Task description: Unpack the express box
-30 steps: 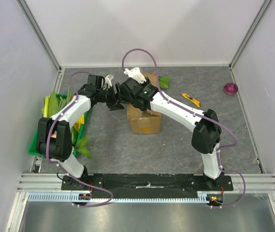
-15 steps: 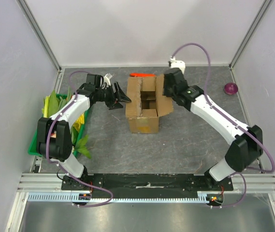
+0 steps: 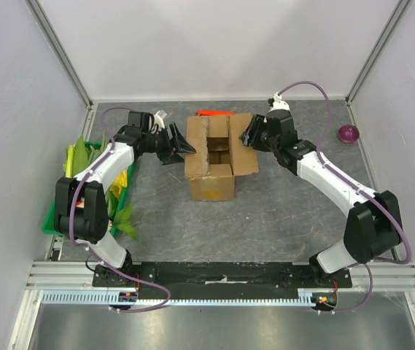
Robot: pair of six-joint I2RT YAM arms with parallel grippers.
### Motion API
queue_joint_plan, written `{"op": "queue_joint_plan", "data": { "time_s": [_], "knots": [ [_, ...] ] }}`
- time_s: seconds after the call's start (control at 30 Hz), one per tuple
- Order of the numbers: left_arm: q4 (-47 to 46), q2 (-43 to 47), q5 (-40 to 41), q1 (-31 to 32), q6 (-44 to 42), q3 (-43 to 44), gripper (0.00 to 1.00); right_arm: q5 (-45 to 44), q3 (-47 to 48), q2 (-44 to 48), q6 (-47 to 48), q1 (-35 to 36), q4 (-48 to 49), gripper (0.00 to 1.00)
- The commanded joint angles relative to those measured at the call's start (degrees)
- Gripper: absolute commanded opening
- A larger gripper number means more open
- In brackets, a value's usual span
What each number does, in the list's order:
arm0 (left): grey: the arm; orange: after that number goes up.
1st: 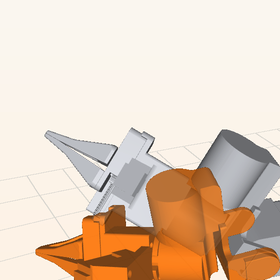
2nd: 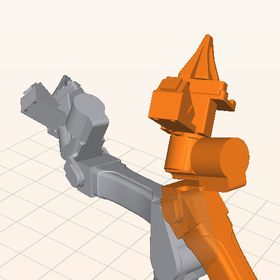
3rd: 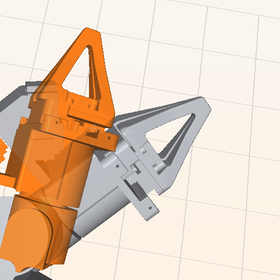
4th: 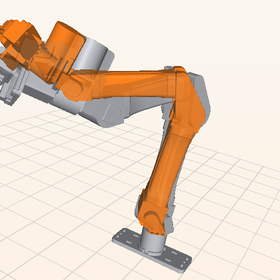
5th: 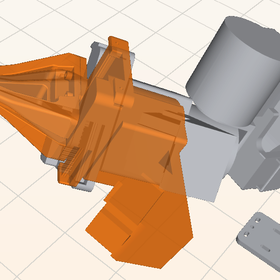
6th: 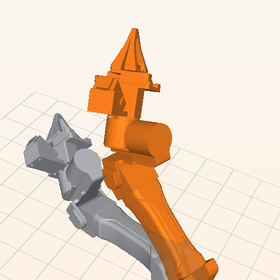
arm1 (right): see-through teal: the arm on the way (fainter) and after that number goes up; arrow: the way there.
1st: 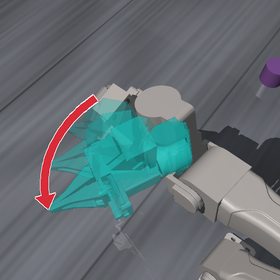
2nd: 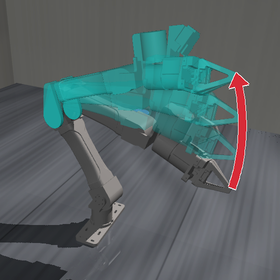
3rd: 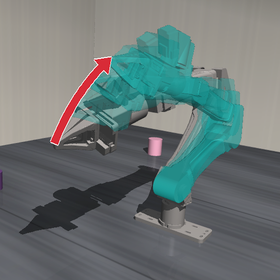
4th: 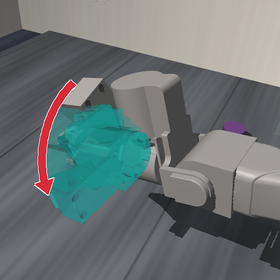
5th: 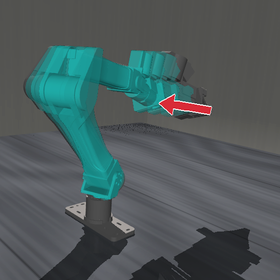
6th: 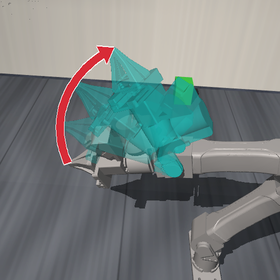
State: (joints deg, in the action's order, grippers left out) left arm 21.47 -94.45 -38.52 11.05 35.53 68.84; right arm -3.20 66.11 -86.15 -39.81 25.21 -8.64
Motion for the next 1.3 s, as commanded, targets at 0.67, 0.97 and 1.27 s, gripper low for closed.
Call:
{"op": "queue_joint_plan", "data": {
  "time_s": [0.67,0.97,1.27],
  "knots": [
    [3.7,6.8,7.9,0.2,-4.7,5.1,0.75,-19.2,19.4,-4.8,19.5,13.4,-11.1,0.67],
    [3.2,7.4,7.5,0.4,-6.3,5.3,0.75,-21.5,18.1,-9.8,17.7,13.4,-12.9,0.77],
    [3.8,6.7,11.3,2.7,-9.6,7.9,0.75,-19.0,17.1,-13.7,13.8,13.5,-13.9,0.68]
  ]
}}
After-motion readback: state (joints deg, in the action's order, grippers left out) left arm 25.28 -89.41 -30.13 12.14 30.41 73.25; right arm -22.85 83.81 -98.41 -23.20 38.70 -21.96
